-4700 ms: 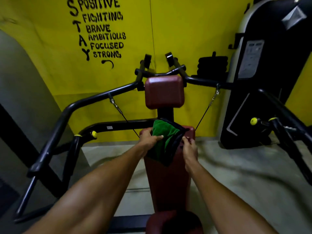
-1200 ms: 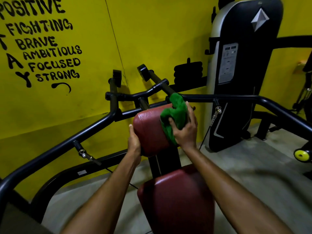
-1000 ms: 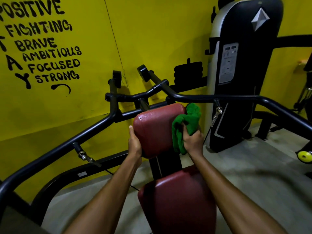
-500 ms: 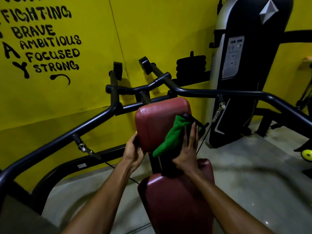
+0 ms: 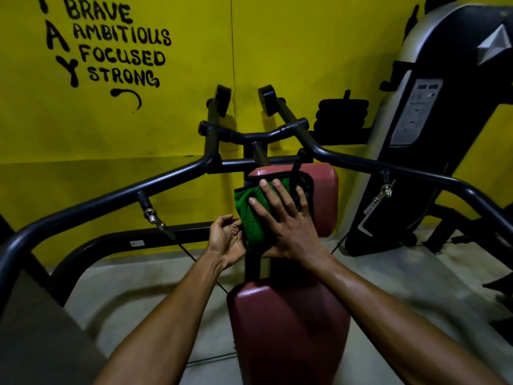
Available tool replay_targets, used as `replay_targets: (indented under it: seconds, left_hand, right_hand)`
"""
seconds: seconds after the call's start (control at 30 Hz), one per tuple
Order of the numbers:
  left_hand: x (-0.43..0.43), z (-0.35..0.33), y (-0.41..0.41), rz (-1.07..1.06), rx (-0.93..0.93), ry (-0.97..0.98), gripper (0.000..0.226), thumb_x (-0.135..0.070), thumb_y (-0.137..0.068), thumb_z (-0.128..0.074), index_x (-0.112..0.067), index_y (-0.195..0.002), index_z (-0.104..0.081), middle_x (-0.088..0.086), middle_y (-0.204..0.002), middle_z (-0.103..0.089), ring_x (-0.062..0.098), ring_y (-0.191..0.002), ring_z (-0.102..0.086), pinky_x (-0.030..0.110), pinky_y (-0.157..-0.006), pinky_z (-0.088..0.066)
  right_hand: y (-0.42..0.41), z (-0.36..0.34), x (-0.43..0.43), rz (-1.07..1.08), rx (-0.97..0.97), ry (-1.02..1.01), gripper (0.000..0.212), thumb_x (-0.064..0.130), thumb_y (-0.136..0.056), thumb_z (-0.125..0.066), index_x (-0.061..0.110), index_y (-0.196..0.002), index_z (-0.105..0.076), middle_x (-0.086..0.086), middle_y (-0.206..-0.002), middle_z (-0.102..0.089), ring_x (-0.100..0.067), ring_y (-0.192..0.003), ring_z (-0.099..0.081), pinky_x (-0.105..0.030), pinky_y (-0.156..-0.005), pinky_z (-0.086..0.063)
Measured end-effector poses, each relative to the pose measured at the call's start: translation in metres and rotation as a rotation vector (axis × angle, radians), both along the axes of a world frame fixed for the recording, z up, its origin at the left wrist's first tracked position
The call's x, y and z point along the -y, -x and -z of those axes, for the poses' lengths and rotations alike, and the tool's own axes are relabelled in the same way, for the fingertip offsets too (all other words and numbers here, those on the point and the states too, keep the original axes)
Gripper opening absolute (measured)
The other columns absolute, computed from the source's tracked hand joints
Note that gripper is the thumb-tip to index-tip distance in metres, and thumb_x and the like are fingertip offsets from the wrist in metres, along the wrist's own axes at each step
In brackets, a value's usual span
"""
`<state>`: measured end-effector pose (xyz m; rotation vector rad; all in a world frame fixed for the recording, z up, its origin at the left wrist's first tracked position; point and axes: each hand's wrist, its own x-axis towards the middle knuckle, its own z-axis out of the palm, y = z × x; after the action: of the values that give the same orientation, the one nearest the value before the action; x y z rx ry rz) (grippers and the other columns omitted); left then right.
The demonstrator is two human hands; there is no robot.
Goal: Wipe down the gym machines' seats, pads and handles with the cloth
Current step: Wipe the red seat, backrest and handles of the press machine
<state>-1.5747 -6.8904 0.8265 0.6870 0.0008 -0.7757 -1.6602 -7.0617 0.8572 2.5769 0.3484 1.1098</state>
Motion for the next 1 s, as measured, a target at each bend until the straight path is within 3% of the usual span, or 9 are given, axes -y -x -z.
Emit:
replay_targets:
  seconds: [0.1, 0.23, 0.33, 0.43, 0.53, 0.7, 0.8, 0.9, 1.0]
  left_hand:
    - [0.0, 0.001, -0.003, 0.006, -0.005, 0.004, 0.055, -0.038, -0.095, -0.033, -0.002, -0.106, -0.073, 0.02, -0.113, -0.067, 0.033, -0.101, -0.064, 0.043, -0.099, -0.043]
    - [0.003, 0.001, -0.002, -0.008, 0.004, -0.003, 0.054, -0.039, -0.095, -0.033, -0.002, -0.109, -0.069, 0.021, -0.111, -0.068, 0.033, -0.095, -0.069, 0.042, -0.09, -0.049]
    - [0.003, 0.0, -0.001, -0.018, 0.008, -0.01, 0.057, -0.042, -0.093, -0.033, -0.001, -0.11, -0.071, 0.023, -0.114, -0.067, 0.035, -0.097, -0.068, 0.041, -0.089, -0.053]
    - [0.001, -0.002, -0.001, -0.027, 0.012, -0.005, 0.062, -0.044, -0.093, -0.03, 0.0, -0.12, -0.063, 0.024, -0.113, -0.067, 0.034, -0.091, -0.069, 0.037, -0.079, -0.057]
    - [0.004, -0.002, 0.005, -0.048, 0.048, -0.03, 0.059, -0.048, -0.094, -0.028, -0.003, -0.109, -0.063, 0.018, -0.094, -0.07, 0.029, -0.077, -0.069, 0.03, -0.066, -0.055]
    - [0.014, -0.005, 0.014, -0.165, 0.038, -0.098, 0.04, -0.038, -0.095, -0.038, -0.006, -0.106, -0.059, 0.017, -0.102, -0.064, 0.027, -0.088, -0.063, 0.036, -0.079, -0.048]
    - [0.019, -0.007, 0.014, -0.193, 0.076, -0.177, 0.036, -0.033, -0.1, -0.035, -0.009, -0.11, -0.062, 0.015, -0.1, -0.069, 0.023, -0.084, -0.066, 0.032, -0.071, -0.053]
    - [0.023, -0.012, 0.017, -0.172, 0.125, -0.236, 0.037, -0.026, -0.103, -0.029, -0.015, -0.089, -0.062, 0.003, -0.07, -0.069, 0.012, -0.061, -0.063, 0.023, -0.053, -0.049]
    - [0.022, -0.013, 0.017, -0.182, 0.092, -0.259, 0.033, -0.025, -0.103, -0.035, -0.011, -0.094, -0.064, 0.006, -0.079, -0.072, 0.016, -0.075, -0.066, 0.028, -0.065, -0.052]
  right_hand:
    - [-0.001, -0.011, 0.001, 0.003, -0.042, 0.081, 0.129, 0.076, -0.051, -0.076, 0.023, -0.159, -0.031, -0.014, -0.168, -0.016, -0.037, -0.155, -0.014, -0.063, -0.123, -0.009]
    - [-0.003, -0.023, -0.004, 0.034, -0.102, 0.126, 0.135, 0.076, -0.047, -0.077, 0.022, -0.16, -0.027, -0.014, -0.17, -0.014, -0.038, -0.155, -0.013, -0.063, -0.123, -0.006]
    - [-0.006, -0.026, -0.01, 0.017, -0.117, 0.106, 0.125, 0.08, -0.054, -0.069, 0.022, -0.158, -0.032, -0.013, -0.169, -0.017, -0.037, -0.155, -0.016, -0.063, -0.122, -0.01]
    - [-0.024, -0.045, -0.019, -0.087, -0.099, -0.03, 0.101, 0.081, -0.062, -0.061, 0.025, -0.145, -0.053, -0.009, -0.164, -0.034, -0.035, -0.151, -0.028, -0.06, -0.12, -0.017]
    - [-0.044, -0.074, -0.021, -0.11, -0.126, -0.017, 0.077, 0.075, -0.068, -0.06, 0.028, -0.129, -0.065, -0.005, -0.144, -0.056, -0.034, -0.135, -0.046, -0.053, -0.113, -0.03]
    - [-0.069, -0.122, -0.033, 0.19, -0.225, -0.325, 0.063, 0.078, -0.073, -0.06, 0.03, -0.112, -0.073, -0.002, -0.102, -0.072, -0.027, -0.097, -0.065, -0.038, -0.078, -0.051]
    - [-0.063, -0.1, -0.034, 0.11, -0.08, -0.277, 0.06, 0.07, -0.074, -0.065, 0.026, -0.115, -0.072, -0.002, -0.108, -0.071, -0.027, -0.104, -0.062, -0.041, -0.088, -0.047]
    - [-0.052, -0.085, -0.006, -0.166, -0.129, -0.114, 0.067, 0.074, -0.074, -0.062, 0.028, -0.123, -0.069, 0.002, -0.122, -0.066, -0.024, -0.113, -0.056, -0.041, -0.094, -0.043]
    - [-0.068, -0.119, 0.002, 0.033, -0.272, -0.22, 0.074, 0.078, -0.079, -0.063, 0.027, -0.132, -0.064, -0.003, -0.117, -0.066, -0.026, -0.108, -0.059, -0.037, -0.083, -0.048]
